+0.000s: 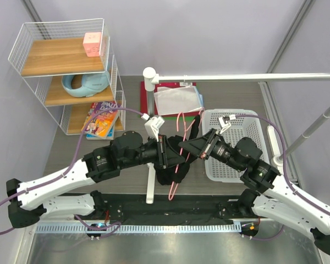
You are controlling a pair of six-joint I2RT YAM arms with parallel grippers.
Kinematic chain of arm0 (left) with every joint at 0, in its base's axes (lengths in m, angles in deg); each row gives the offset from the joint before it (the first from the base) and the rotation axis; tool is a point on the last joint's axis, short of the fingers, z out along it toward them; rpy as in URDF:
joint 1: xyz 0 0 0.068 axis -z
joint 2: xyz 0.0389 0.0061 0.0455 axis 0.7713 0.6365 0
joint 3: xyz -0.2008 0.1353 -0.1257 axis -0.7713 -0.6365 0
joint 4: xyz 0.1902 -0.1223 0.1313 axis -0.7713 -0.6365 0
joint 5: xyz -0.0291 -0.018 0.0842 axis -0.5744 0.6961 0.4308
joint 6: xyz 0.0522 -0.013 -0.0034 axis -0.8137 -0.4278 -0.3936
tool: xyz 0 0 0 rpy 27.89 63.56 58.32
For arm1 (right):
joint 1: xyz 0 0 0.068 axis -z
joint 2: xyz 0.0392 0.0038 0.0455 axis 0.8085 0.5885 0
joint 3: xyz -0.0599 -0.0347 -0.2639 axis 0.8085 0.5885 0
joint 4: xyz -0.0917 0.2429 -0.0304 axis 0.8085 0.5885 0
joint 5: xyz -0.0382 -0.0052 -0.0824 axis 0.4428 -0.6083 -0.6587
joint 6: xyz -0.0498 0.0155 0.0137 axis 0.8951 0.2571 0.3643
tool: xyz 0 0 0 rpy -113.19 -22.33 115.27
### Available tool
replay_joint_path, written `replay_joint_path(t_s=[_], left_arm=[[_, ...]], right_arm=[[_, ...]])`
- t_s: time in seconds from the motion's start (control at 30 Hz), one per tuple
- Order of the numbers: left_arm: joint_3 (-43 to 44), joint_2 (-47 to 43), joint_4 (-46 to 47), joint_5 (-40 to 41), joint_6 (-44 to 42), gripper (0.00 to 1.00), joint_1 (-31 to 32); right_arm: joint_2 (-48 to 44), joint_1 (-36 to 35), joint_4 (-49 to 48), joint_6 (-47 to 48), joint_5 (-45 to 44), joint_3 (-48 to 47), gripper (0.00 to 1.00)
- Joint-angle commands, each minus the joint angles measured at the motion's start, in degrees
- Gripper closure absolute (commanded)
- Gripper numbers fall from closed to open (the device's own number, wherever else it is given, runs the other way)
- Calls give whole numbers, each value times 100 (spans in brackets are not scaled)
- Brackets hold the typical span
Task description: Remove the tank top from the hanger
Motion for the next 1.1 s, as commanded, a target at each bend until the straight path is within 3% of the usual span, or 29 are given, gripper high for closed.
replay_joint_path(t_s=[0.0, 0.03, 0.1, 0.17, 0.2, 0.3, 0.4, 0.67, 0.83, 1.07], left_arm=[[109, -170, 300, 140, -18, 94, 27], [92, -205, 300, 157, -27, 100, 27], [57, -302, 274, 237, -36, 100, 27], [22, -443, 204, 263, -53, 100, 27], [4, -504, 169, 263, -45, 100, 27], [-66, -706, 72, 254, -1, 100, 27], [-84, -856, -16, 254, -1, 100, 27], [-128, -1198, -166, 158, 34, 100, 27], [-207, -1392, -139, -9, 70, 100, 27], [-330, -1611, -113, -229, 122, 100, 27]], right_arm=[[-227, -27, -287, 88, -76, 49, 99], [-244, -36, -269, 114, -76, 58, 99], [-253, -19, -199, 281, 46, 67, 96], [-253, -27, 142, 587, 47, -125, 77], [-245, -36, 762, 1059, -58, -248, 63], [-192, -27, 2045, 2025, -391, -784, 46], [-270, -27, 3005, 2687, -909, -1180, 36], [-543, -27, 3466, 3340, -1710, -1366, 34], [-447, -27, 2747, 3340, -1448, -1164, 35], [-86, -27, 2203, 3349, -2010, -1331, 41]])
